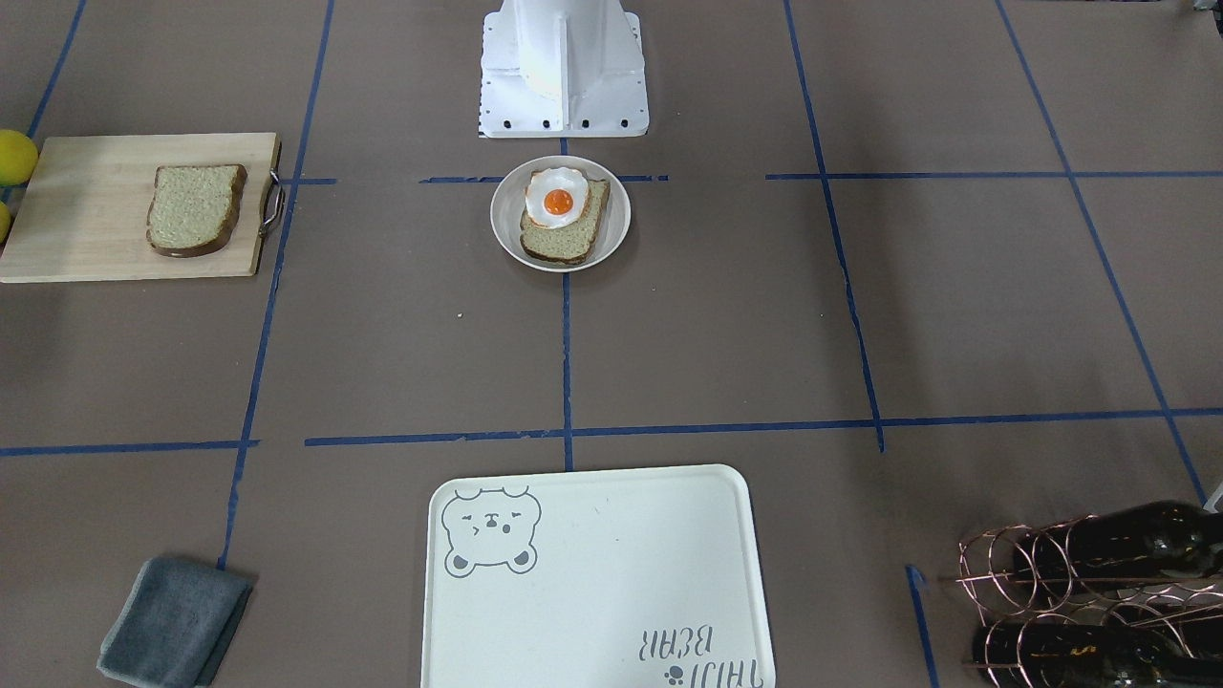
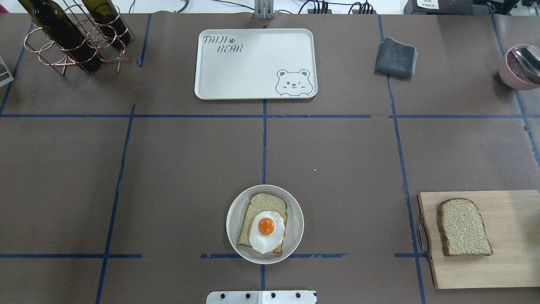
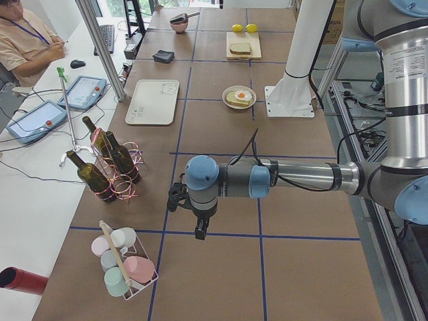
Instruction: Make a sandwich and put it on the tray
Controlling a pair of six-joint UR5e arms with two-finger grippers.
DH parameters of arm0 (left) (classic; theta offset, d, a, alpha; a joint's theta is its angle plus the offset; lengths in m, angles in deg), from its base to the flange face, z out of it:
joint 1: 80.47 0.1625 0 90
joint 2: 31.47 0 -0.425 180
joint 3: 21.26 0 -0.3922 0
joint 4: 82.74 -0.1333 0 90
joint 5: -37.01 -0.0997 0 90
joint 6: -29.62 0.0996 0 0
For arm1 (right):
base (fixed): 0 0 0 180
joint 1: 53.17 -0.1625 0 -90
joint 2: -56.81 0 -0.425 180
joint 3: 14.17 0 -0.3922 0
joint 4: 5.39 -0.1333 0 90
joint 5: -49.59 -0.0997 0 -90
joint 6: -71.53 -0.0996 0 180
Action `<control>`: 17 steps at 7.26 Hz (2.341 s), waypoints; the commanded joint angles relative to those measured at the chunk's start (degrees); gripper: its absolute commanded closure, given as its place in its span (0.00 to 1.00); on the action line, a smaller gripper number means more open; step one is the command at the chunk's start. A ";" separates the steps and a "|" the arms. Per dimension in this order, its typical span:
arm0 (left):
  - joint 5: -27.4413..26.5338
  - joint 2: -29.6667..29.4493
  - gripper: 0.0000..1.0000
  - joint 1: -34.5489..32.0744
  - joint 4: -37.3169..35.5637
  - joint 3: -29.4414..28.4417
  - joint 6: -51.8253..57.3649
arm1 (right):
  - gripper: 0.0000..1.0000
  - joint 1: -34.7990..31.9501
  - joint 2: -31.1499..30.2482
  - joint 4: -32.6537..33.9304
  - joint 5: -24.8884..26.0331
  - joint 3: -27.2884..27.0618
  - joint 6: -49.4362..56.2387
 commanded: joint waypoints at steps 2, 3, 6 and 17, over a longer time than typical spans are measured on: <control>0.09 -0.21 0.00 -0.02 0.00 0.12 0.00 | 0.00 0.00 -0.15 0.00 2.13 -0.03 0.00; 0.09 -0.21 0.00 -0.02 0.00 0.12 0.00 | 0.00 0.00 0.63 -0.09 7.20 -0.21 0.09; 0.26 -0.12 0.00 -0.02 -0.09 0.99 -0.09 | 0.00 0.18 -1.21 -2.46 20.96 -4.43 2.55; 0.35 -0.21 0.00 0.07 0.00 1.17 -0.09 | 0.00 -2.60 2.74 -13.16 -3.96 7.88 14.32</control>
